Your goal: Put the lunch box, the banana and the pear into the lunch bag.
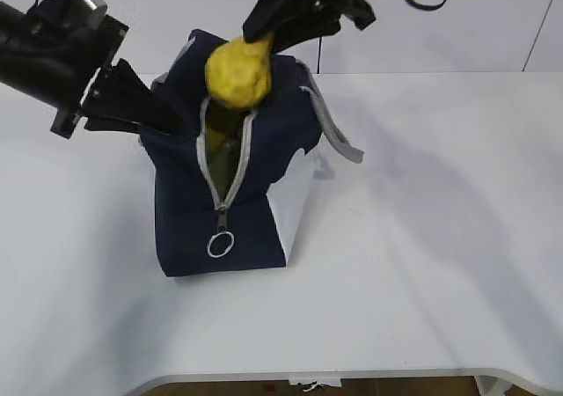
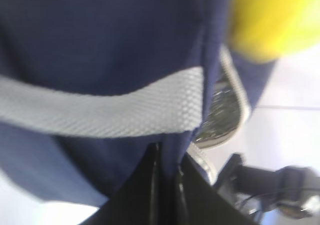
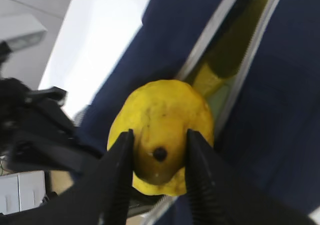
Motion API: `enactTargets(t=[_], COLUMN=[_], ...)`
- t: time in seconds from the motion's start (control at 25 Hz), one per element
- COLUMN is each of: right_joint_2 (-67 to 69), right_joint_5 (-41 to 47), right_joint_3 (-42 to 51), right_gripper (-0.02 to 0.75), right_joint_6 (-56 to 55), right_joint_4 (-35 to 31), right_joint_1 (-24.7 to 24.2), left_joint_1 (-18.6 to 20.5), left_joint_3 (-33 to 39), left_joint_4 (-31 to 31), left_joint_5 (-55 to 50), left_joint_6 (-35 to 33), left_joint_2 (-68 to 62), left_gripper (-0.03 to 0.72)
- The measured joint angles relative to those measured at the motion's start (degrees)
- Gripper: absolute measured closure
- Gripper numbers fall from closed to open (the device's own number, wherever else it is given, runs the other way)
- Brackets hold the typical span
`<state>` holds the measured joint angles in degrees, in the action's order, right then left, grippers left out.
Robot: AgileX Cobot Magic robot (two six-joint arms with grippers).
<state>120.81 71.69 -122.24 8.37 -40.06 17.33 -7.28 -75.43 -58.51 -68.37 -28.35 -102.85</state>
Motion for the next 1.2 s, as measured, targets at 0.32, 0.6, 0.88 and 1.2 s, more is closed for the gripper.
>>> enactTargets(t=[0.32, 0.6, 0.88, 1.2], right_joint_2=[5.43, 2.57, -2.35, 1.81], right_joint_5=[-0.11, -0.19, -0.19, -0.09], right_joint_3=[0.00, 0.00, 0.00, 0.00], right_gripper=[0.309, 0.169, 0.167, 0.166], right_joint_6=[0.25, 0.25, -4.40, -5.88], right_joint_4=[0.73, 5.58, 22.01, 17.03], right_joint_1=[0.67, 0.67, 0.56, 0.56], left_joint_1=[0.00, 0.00, 0.00, 0.00], left_joint_3=[0.00, 0.00, 0.00, 0.00], left_joint_4=[-3.34, -1.81, 3.02, 3.23], left_joint_5=[0.00, 0.00, 0.00, 0.00], left_joint_6=[0.08, 0.08, 0.08, 0.12], left_joint_2=[0.00, 0.00, 0.00, 0.00], left_gripper=[0.692, 0.692, 0.692, 0.692])
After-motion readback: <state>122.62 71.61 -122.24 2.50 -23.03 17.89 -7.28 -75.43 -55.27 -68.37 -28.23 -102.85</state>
